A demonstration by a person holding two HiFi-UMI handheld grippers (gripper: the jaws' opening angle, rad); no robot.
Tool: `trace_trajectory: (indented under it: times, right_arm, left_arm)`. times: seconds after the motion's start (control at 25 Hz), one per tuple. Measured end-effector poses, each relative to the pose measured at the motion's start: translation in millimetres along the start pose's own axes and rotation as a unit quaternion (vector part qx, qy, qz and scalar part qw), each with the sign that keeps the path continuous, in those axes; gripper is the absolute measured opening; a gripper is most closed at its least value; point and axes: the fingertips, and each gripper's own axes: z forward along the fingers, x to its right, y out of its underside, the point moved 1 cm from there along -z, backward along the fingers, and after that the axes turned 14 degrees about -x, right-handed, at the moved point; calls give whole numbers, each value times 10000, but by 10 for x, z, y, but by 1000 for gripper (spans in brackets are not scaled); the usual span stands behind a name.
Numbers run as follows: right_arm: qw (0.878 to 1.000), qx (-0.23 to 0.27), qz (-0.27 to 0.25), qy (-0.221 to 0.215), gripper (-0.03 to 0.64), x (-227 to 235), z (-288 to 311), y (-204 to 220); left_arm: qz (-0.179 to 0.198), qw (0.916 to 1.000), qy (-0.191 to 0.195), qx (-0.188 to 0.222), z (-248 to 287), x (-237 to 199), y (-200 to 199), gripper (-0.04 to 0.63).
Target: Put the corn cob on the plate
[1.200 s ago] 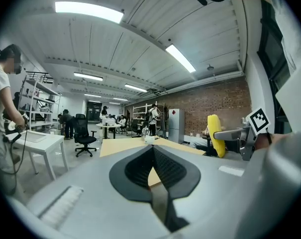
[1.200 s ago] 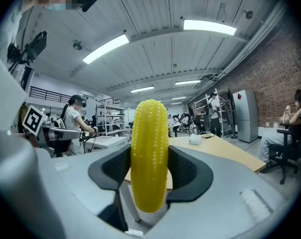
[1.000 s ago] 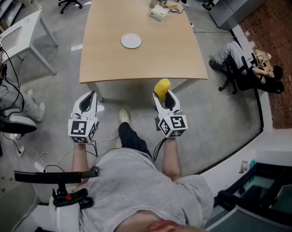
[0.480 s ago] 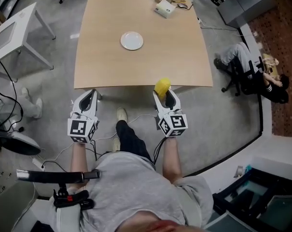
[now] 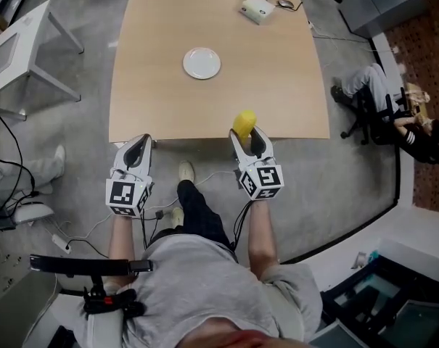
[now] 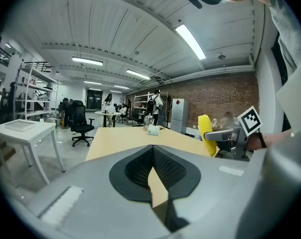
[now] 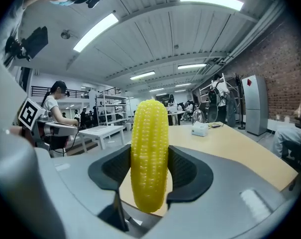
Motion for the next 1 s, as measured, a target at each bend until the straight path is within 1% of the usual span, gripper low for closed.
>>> trace_trajectory:
  times: [0.24,0.6,1.0]
  right_arm:
    - [9999,-127,-74,-80,233,108,303,-37]
    - [9995,-285,-15,-159,233,289,694,-103]
    - [9984,-510,-1,-245,233,440,1190,-158]
  left_arm:
    - [-50,9999,-4,-138,223,-90,13,20]
    - [-109,9995,-65,-297,496,-273,-46,20]
    - [-249,9983,29,-529,859,-363,-37,20]
